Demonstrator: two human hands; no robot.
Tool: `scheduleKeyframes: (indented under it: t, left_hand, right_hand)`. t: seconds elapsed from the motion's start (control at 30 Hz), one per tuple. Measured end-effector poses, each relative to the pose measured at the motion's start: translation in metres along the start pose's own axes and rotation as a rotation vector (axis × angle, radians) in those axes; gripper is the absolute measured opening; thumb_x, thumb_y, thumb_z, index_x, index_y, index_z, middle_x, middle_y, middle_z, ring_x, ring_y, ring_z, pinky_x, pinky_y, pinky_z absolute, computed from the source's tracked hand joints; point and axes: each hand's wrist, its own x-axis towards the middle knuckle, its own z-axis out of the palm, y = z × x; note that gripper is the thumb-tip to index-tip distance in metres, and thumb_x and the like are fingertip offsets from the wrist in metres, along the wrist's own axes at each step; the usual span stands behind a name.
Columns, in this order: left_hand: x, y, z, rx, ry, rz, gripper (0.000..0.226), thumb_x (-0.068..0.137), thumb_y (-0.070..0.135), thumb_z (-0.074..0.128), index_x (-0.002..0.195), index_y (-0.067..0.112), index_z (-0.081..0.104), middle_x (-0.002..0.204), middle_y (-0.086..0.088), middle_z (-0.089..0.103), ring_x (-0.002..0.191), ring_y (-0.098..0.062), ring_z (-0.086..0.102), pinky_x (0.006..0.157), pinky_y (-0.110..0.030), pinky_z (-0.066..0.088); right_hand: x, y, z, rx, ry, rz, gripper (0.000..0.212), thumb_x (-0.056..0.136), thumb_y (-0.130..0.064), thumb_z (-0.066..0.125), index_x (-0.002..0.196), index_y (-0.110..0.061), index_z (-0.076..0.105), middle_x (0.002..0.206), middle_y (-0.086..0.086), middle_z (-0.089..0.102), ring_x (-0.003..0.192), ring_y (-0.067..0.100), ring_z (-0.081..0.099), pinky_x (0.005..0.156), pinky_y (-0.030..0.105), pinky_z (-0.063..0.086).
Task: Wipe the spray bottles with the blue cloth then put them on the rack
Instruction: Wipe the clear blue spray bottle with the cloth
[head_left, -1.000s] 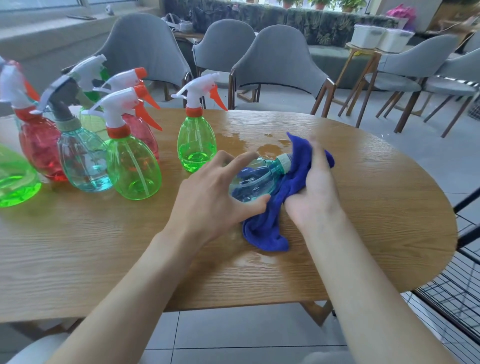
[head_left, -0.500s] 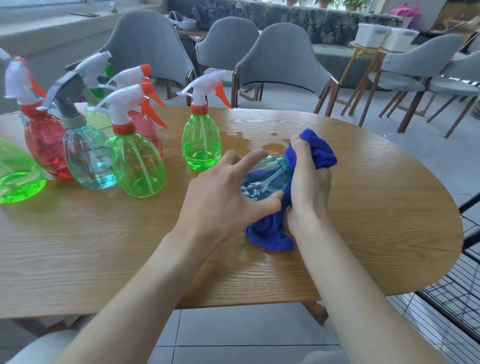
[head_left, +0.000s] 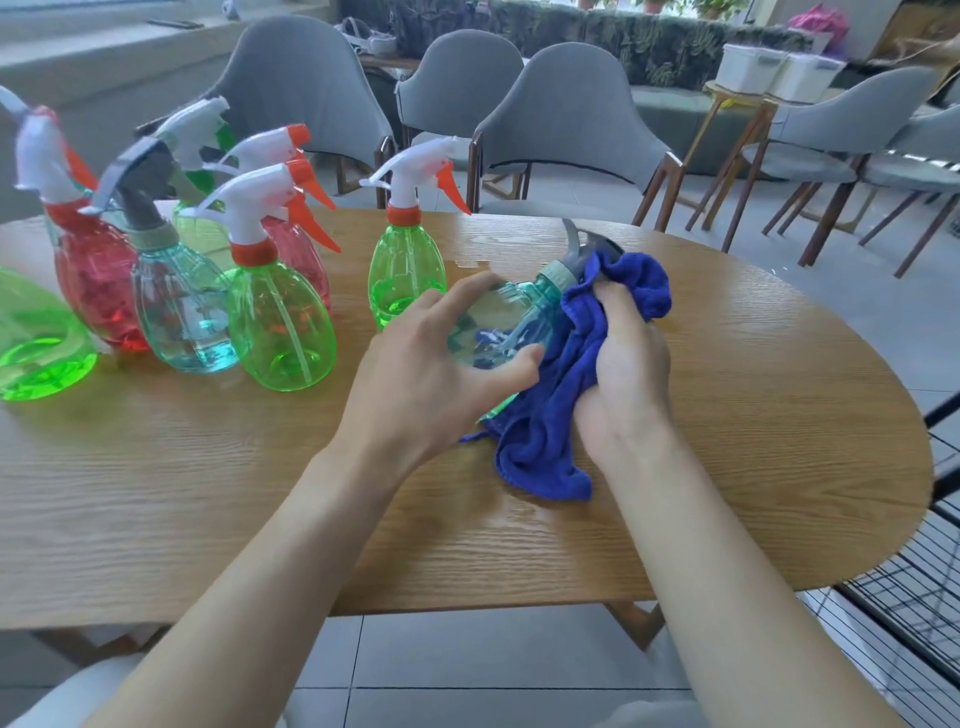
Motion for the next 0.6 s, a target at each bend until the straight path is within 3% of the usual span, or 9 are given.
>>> scheduleKeyframes:
  t: [0.13, 0.23, 0.33, 0.47, 0.6]
  left_hand:
    - [0.002, -0.001, -0.003, -0.139, -0.058, -0.049, 0.059, 0.083, 0.059, 0.082, 0.137, 0.049, 0.062, 0.110, 0.018, 0.072, 0.100, 0.002, 0.067, 0.094, -0.027, 0.056]
    - [0.004, 0.000, -0.005, -0.267, -0.120, -0.088, 0.051, 0.085, 0.047, 0.084, 0.132, 0.047, 0.066, 0.099, 0.021, 0.075, 0.088, 0.008, 0.070, 0.080, -0.014, 0.055]
    - [0.006, -0.002, -0.003, -0.306, -0.149, -0.096, 0.048, 0.085, 0.048, 0.083, 0.131, 0.048, 0.067, 0.102, 0.021, 0.076, 0.088, 0.007, 0.072, 0.080, -0.017, 0.056]
    - [0.006, -0.010, -0.003, -0.271, -0.168, -0.071, 0.052, 0.083, 0.049, 0.085, 0.132, 0.048, 0.067, 0.101, 0.025, 0.075, 0.092, 0.011, 0.070, 0.081, -0.010, 0.053]
    - [0.004, -0.020, -0.004, -0.049, -0.138, 0.072, 0.065, 0.075, 0.063, 0.081, 0.136, 0.056, 0.060, 0.116, 0.021, 0.067, 0.105, -0.001, 0.067, 0.098, -0.035, 0.056]
  right_hand:
    - [-0.003, 0.003, 0.001, -0.016, 0.022, -0.020, 0.022, 0.102, -0.026, 0.069, 0.113, -0.008, 0.075, 0.112, 0.014, 0.079, 0.102, 0.032, 0.078, 0.088, 0.049, 0.064]
    - [-0.005, -0.001, 0.001, -0.004, 0.082, -0.025, 0.036, 0.101, -0.046, 0.068, 0.112, -0.013, 0.076, 0.109, 0.006, 0.081, 0.101, 0.026, 0.079, 0.087, 0.045, 0.063]
    - [-0.004, -0.004, -0.002, -0.017, 0.096, 0.019, 0.051, 0.096, -0.063, 0.065, 0.112, -0.016, 0.077, 0.108, 0.003, 0.081, 0.100, 0.024, 0.079, 0.091, 0.047, 0.063]
    - [0.000, -0.005, -0.001, 0.020, 0.070, 0.064, 0.053, 0.093, -0.061, 0.070, 0.119, -0.015, 0.076, 0.114, 0.005, 0.080, 0.106, 0.028, 0.077, 0.100, 0.054, 0.058]
    - [0.012, -0.015, -0.012, 0.067, 0.052, 0.114, 0.048, 0.095, -0.044, 0.074, 0.127, -0.009, 0.074, 0.120, 0.011, 0.078, 0.110, 0.031, 0.076, 0.103, 0.055, 0.057]
